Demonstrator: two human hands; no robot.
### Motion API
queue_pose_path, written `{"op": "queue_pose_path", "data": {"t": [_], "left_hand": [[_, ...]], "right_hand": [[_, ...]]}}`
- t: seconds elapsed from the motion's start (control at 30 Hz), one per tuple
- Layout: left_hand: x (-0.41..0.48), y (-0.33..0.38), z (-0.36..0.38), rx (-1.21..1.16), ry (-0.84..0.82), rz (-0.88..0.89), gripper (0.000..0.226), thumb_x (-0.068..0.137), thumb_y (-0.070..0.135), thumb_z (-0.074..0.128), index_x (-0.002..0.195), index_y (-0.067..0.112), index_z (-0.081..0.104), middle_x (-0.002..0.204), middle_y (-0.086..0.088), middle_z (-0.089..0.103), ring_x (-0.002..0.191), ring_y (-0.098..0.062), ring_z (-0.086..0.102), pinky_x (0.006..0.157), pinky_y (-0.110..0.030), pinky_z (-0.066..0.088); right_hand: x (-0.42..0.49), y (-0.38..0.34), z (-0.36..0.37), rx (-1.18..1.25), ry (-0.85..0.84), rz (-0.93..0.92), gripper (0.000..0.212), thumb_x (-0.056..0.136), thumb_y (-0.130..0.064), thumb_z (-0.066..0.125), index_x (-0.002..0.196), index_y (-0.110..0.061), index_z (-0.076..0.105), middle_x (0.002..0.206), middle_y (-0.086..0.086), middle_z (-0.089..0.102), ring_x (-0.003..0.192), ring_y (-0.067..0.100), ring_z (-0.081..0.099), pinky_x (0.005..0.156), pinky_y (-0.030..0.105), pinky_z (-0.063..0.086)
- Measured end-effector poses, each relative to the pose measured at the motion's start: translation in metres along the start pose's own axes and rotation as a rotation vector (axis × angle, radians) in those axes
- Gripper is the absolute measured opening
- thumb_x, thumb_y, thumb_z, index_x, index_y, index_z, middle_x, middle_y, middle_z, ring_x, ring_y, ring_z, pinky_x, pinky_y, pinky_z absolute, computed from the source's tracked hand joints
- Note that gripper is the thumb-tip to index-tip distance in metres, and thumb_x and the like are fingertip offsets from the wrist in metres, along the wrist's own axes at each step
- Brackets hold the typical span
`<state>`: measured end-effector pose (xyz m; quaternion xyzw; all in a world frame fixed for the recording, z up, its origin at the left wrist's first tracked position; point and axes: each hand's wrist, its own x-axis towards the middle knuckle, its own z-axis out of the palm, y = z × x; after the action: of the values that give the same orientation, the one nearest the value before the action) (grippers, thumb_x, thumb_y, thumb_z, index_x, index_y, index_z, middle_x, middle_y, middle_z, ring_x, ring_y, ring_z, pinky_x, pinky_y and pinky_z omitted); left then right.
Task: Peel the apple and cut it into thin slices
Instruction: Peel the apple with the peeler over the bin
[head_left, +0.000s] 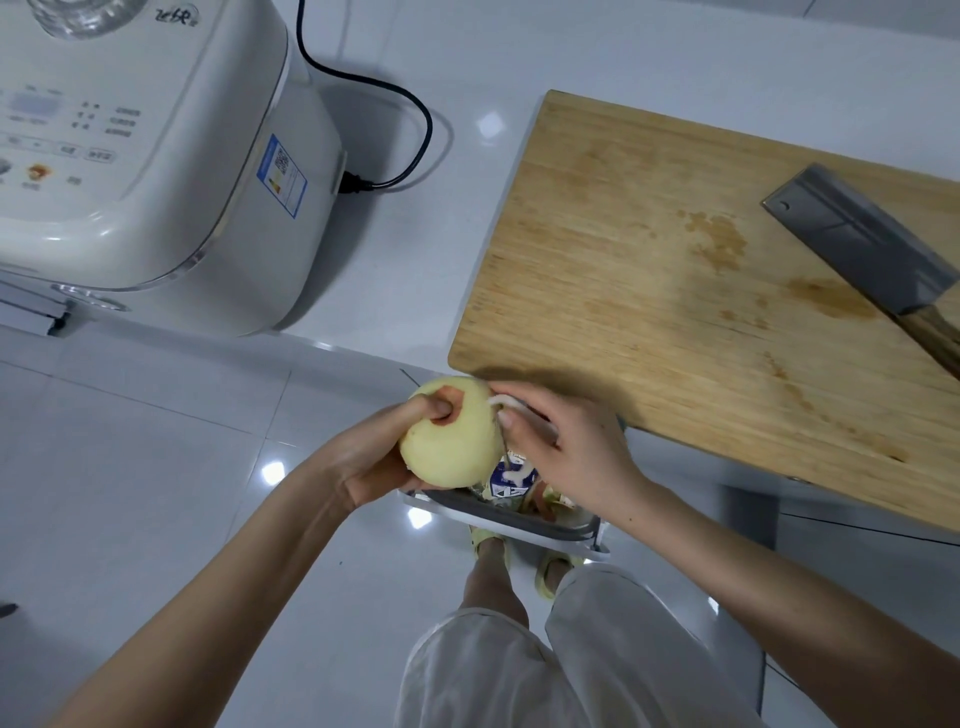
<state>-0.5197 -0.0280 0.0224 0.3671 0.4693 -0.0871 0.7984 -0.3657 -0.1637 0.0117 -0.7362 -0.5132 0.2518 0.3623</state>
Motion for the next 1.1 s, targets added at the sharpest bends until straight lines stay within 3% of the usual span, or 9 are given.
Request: {"op": "queue_pose_path", "data": {"t": [0.1,0.17,0.27,0.4,0.47,0.63,0.8,0.93,1.1], "left_hand": [[0.002,-0.003,-0.007,-0.095,0.009,-0.038,0.065,0.047,0.038,0.075,0.108,0.023,0.061,0.096,-0.008,0.069,0.082,-0.027,0.067,0.060,-0.036,0.055],[0.002,-0.002,-0.007,-0.128,-0.009,-0.041,0.062,0.050,0.036,0.075,0.109,0.023,0.061,0.096,-0.009,0.070,0.082,-0.028,0.069,0.058,-0.037,0.055],[0.001,0.000,-0.002,-0.099,-0.016,-0.029,0.050,0.060,0.032,0.070,0.108,0.020,0.060,0.098,-0.011,0.066,0.078,-0.028,0.066,0.049,-0.030,0.052],[0.005,-0.002,0.001,-0.118,-0.003,-0.037,0.056,0.060,0.033,0.072,0.113,0.021,0.060,0.104,-0.011,0.064,0.085,-0.028,0.064,0.053,-0.033,0.053],[0.006,-0.002,0.000,-0.173,-0.001,-0.044,0.054,0.063,0.033,0.072,0.115,0.023,0.060,0.109,-0.010,0.064,0.091,-0.030,0.064,0.059,-0.038,0.055],[0.008,-0.001,-0.006,-0.289,0.022,-0.061,0.035,0.068,0.032,0.067,0.102,0.028,0.063,0.111,-0.011,0.063,0.096,-0.035,0.063,0.068,-0.046,0.057],[0.007,-0.002,-0.010,-0.303,-0.025,-0.048,0.039,0.063,0.028,0.072,0.101,0.027,0.065,0.110,-0.013,0.064,0.094,-0.036,0.064,0.068,-0.047,0.057],[0.007,-0.007,-0.012,-0.219,-0.067,-0.040,0.082,0.031,0.029,0.091,0.107,0.023,0.060,0.102,-0.014,0.067,0.086,-0.034,0.068,0.065,-0.045,0.056],[0.003,-0.011,-0.001,-0.125,-0.083,-0.017,0.070,0.049,0.035,0.075,0.116,0.018,0.058,0.096,-0.012,0.071,0.082,-0.028,0.069,0.063,-0.040,0.056]], "right_hand": [[-0.010,0.023,-0.001,-0.115,-0.075,0.066,0.034,0.090,-0.047,0.042,0.111,-0.036,0.065,0.072,-0.008,0.071,0.050,0.000,0.055,0.046,0.012,0.031],[-0.013,0.031,-0.002,-0.160,-0.087,0.113,0.026,0.093,-0.038,0.048,0.111,-0.036,0.065,0.074,-0.006,0.071,0.052,0.003,0.057,0.047,0.021,0.039],[-0.009,0.026,-0.006,0.066,-0.091,0.190,0.031,0.094,-0.029,0.048,0.123,-0.037,0.057,0.068,0.002,0.067,0.049,0.018,0.056,0.048,0.032,0.042],[-0.008,0.008,-0.007,0.070,-0.039,-0.203,0.041,0.089,-0.019,0.053,0.130,-0.024,0.053,0.054,-0.017,0.047,0.048,-0.001,0.037,0.052,0.014,0.033],[-0.011,0.012,-0.003,-0.038,-0.070,-0.342,0.048,0.086,-0.018,0.056,0.134,-0.023,0.047,0.058,-0.018,0.046,0.055,-0.002,0.038,0.056,0.023,0.037],[-0.019,0.052,-0.002,-0.381,-0.129,-0.382,0.048,0.090,-0.026,0.048,0.137,-0.035,0.039,0.067,-0.011,0.065,0.060,0.013,0.056,0.061,0.024,0.024],[-0.012,0.044,-0.010,-0.233,-0.044,-0.290,0.035,0.088,-0.026,0.049,0.120,-0.027,0.061,0.059,-0.012,0.063,0.049,0.008,0.052,0.057,0.020,0.032],[0.005,0.012,-0.017,-0.119,0.075,-0.179,0.024,0.091,-0.031,0.044,0.105,-0.022,0.061,0.057,-0.011,0.059,0.044,0.005,0.048,0.047,0.018,0.034],[0.020,-0.013,-0.012,-0.266,0.125,-0.309,0.024,0.092,-0.028,0.044,0.087,-0.015,0.065,0.052,-0.006,0.058,0.049,0.019,0.056,0.055,0.031,0.045]]}}
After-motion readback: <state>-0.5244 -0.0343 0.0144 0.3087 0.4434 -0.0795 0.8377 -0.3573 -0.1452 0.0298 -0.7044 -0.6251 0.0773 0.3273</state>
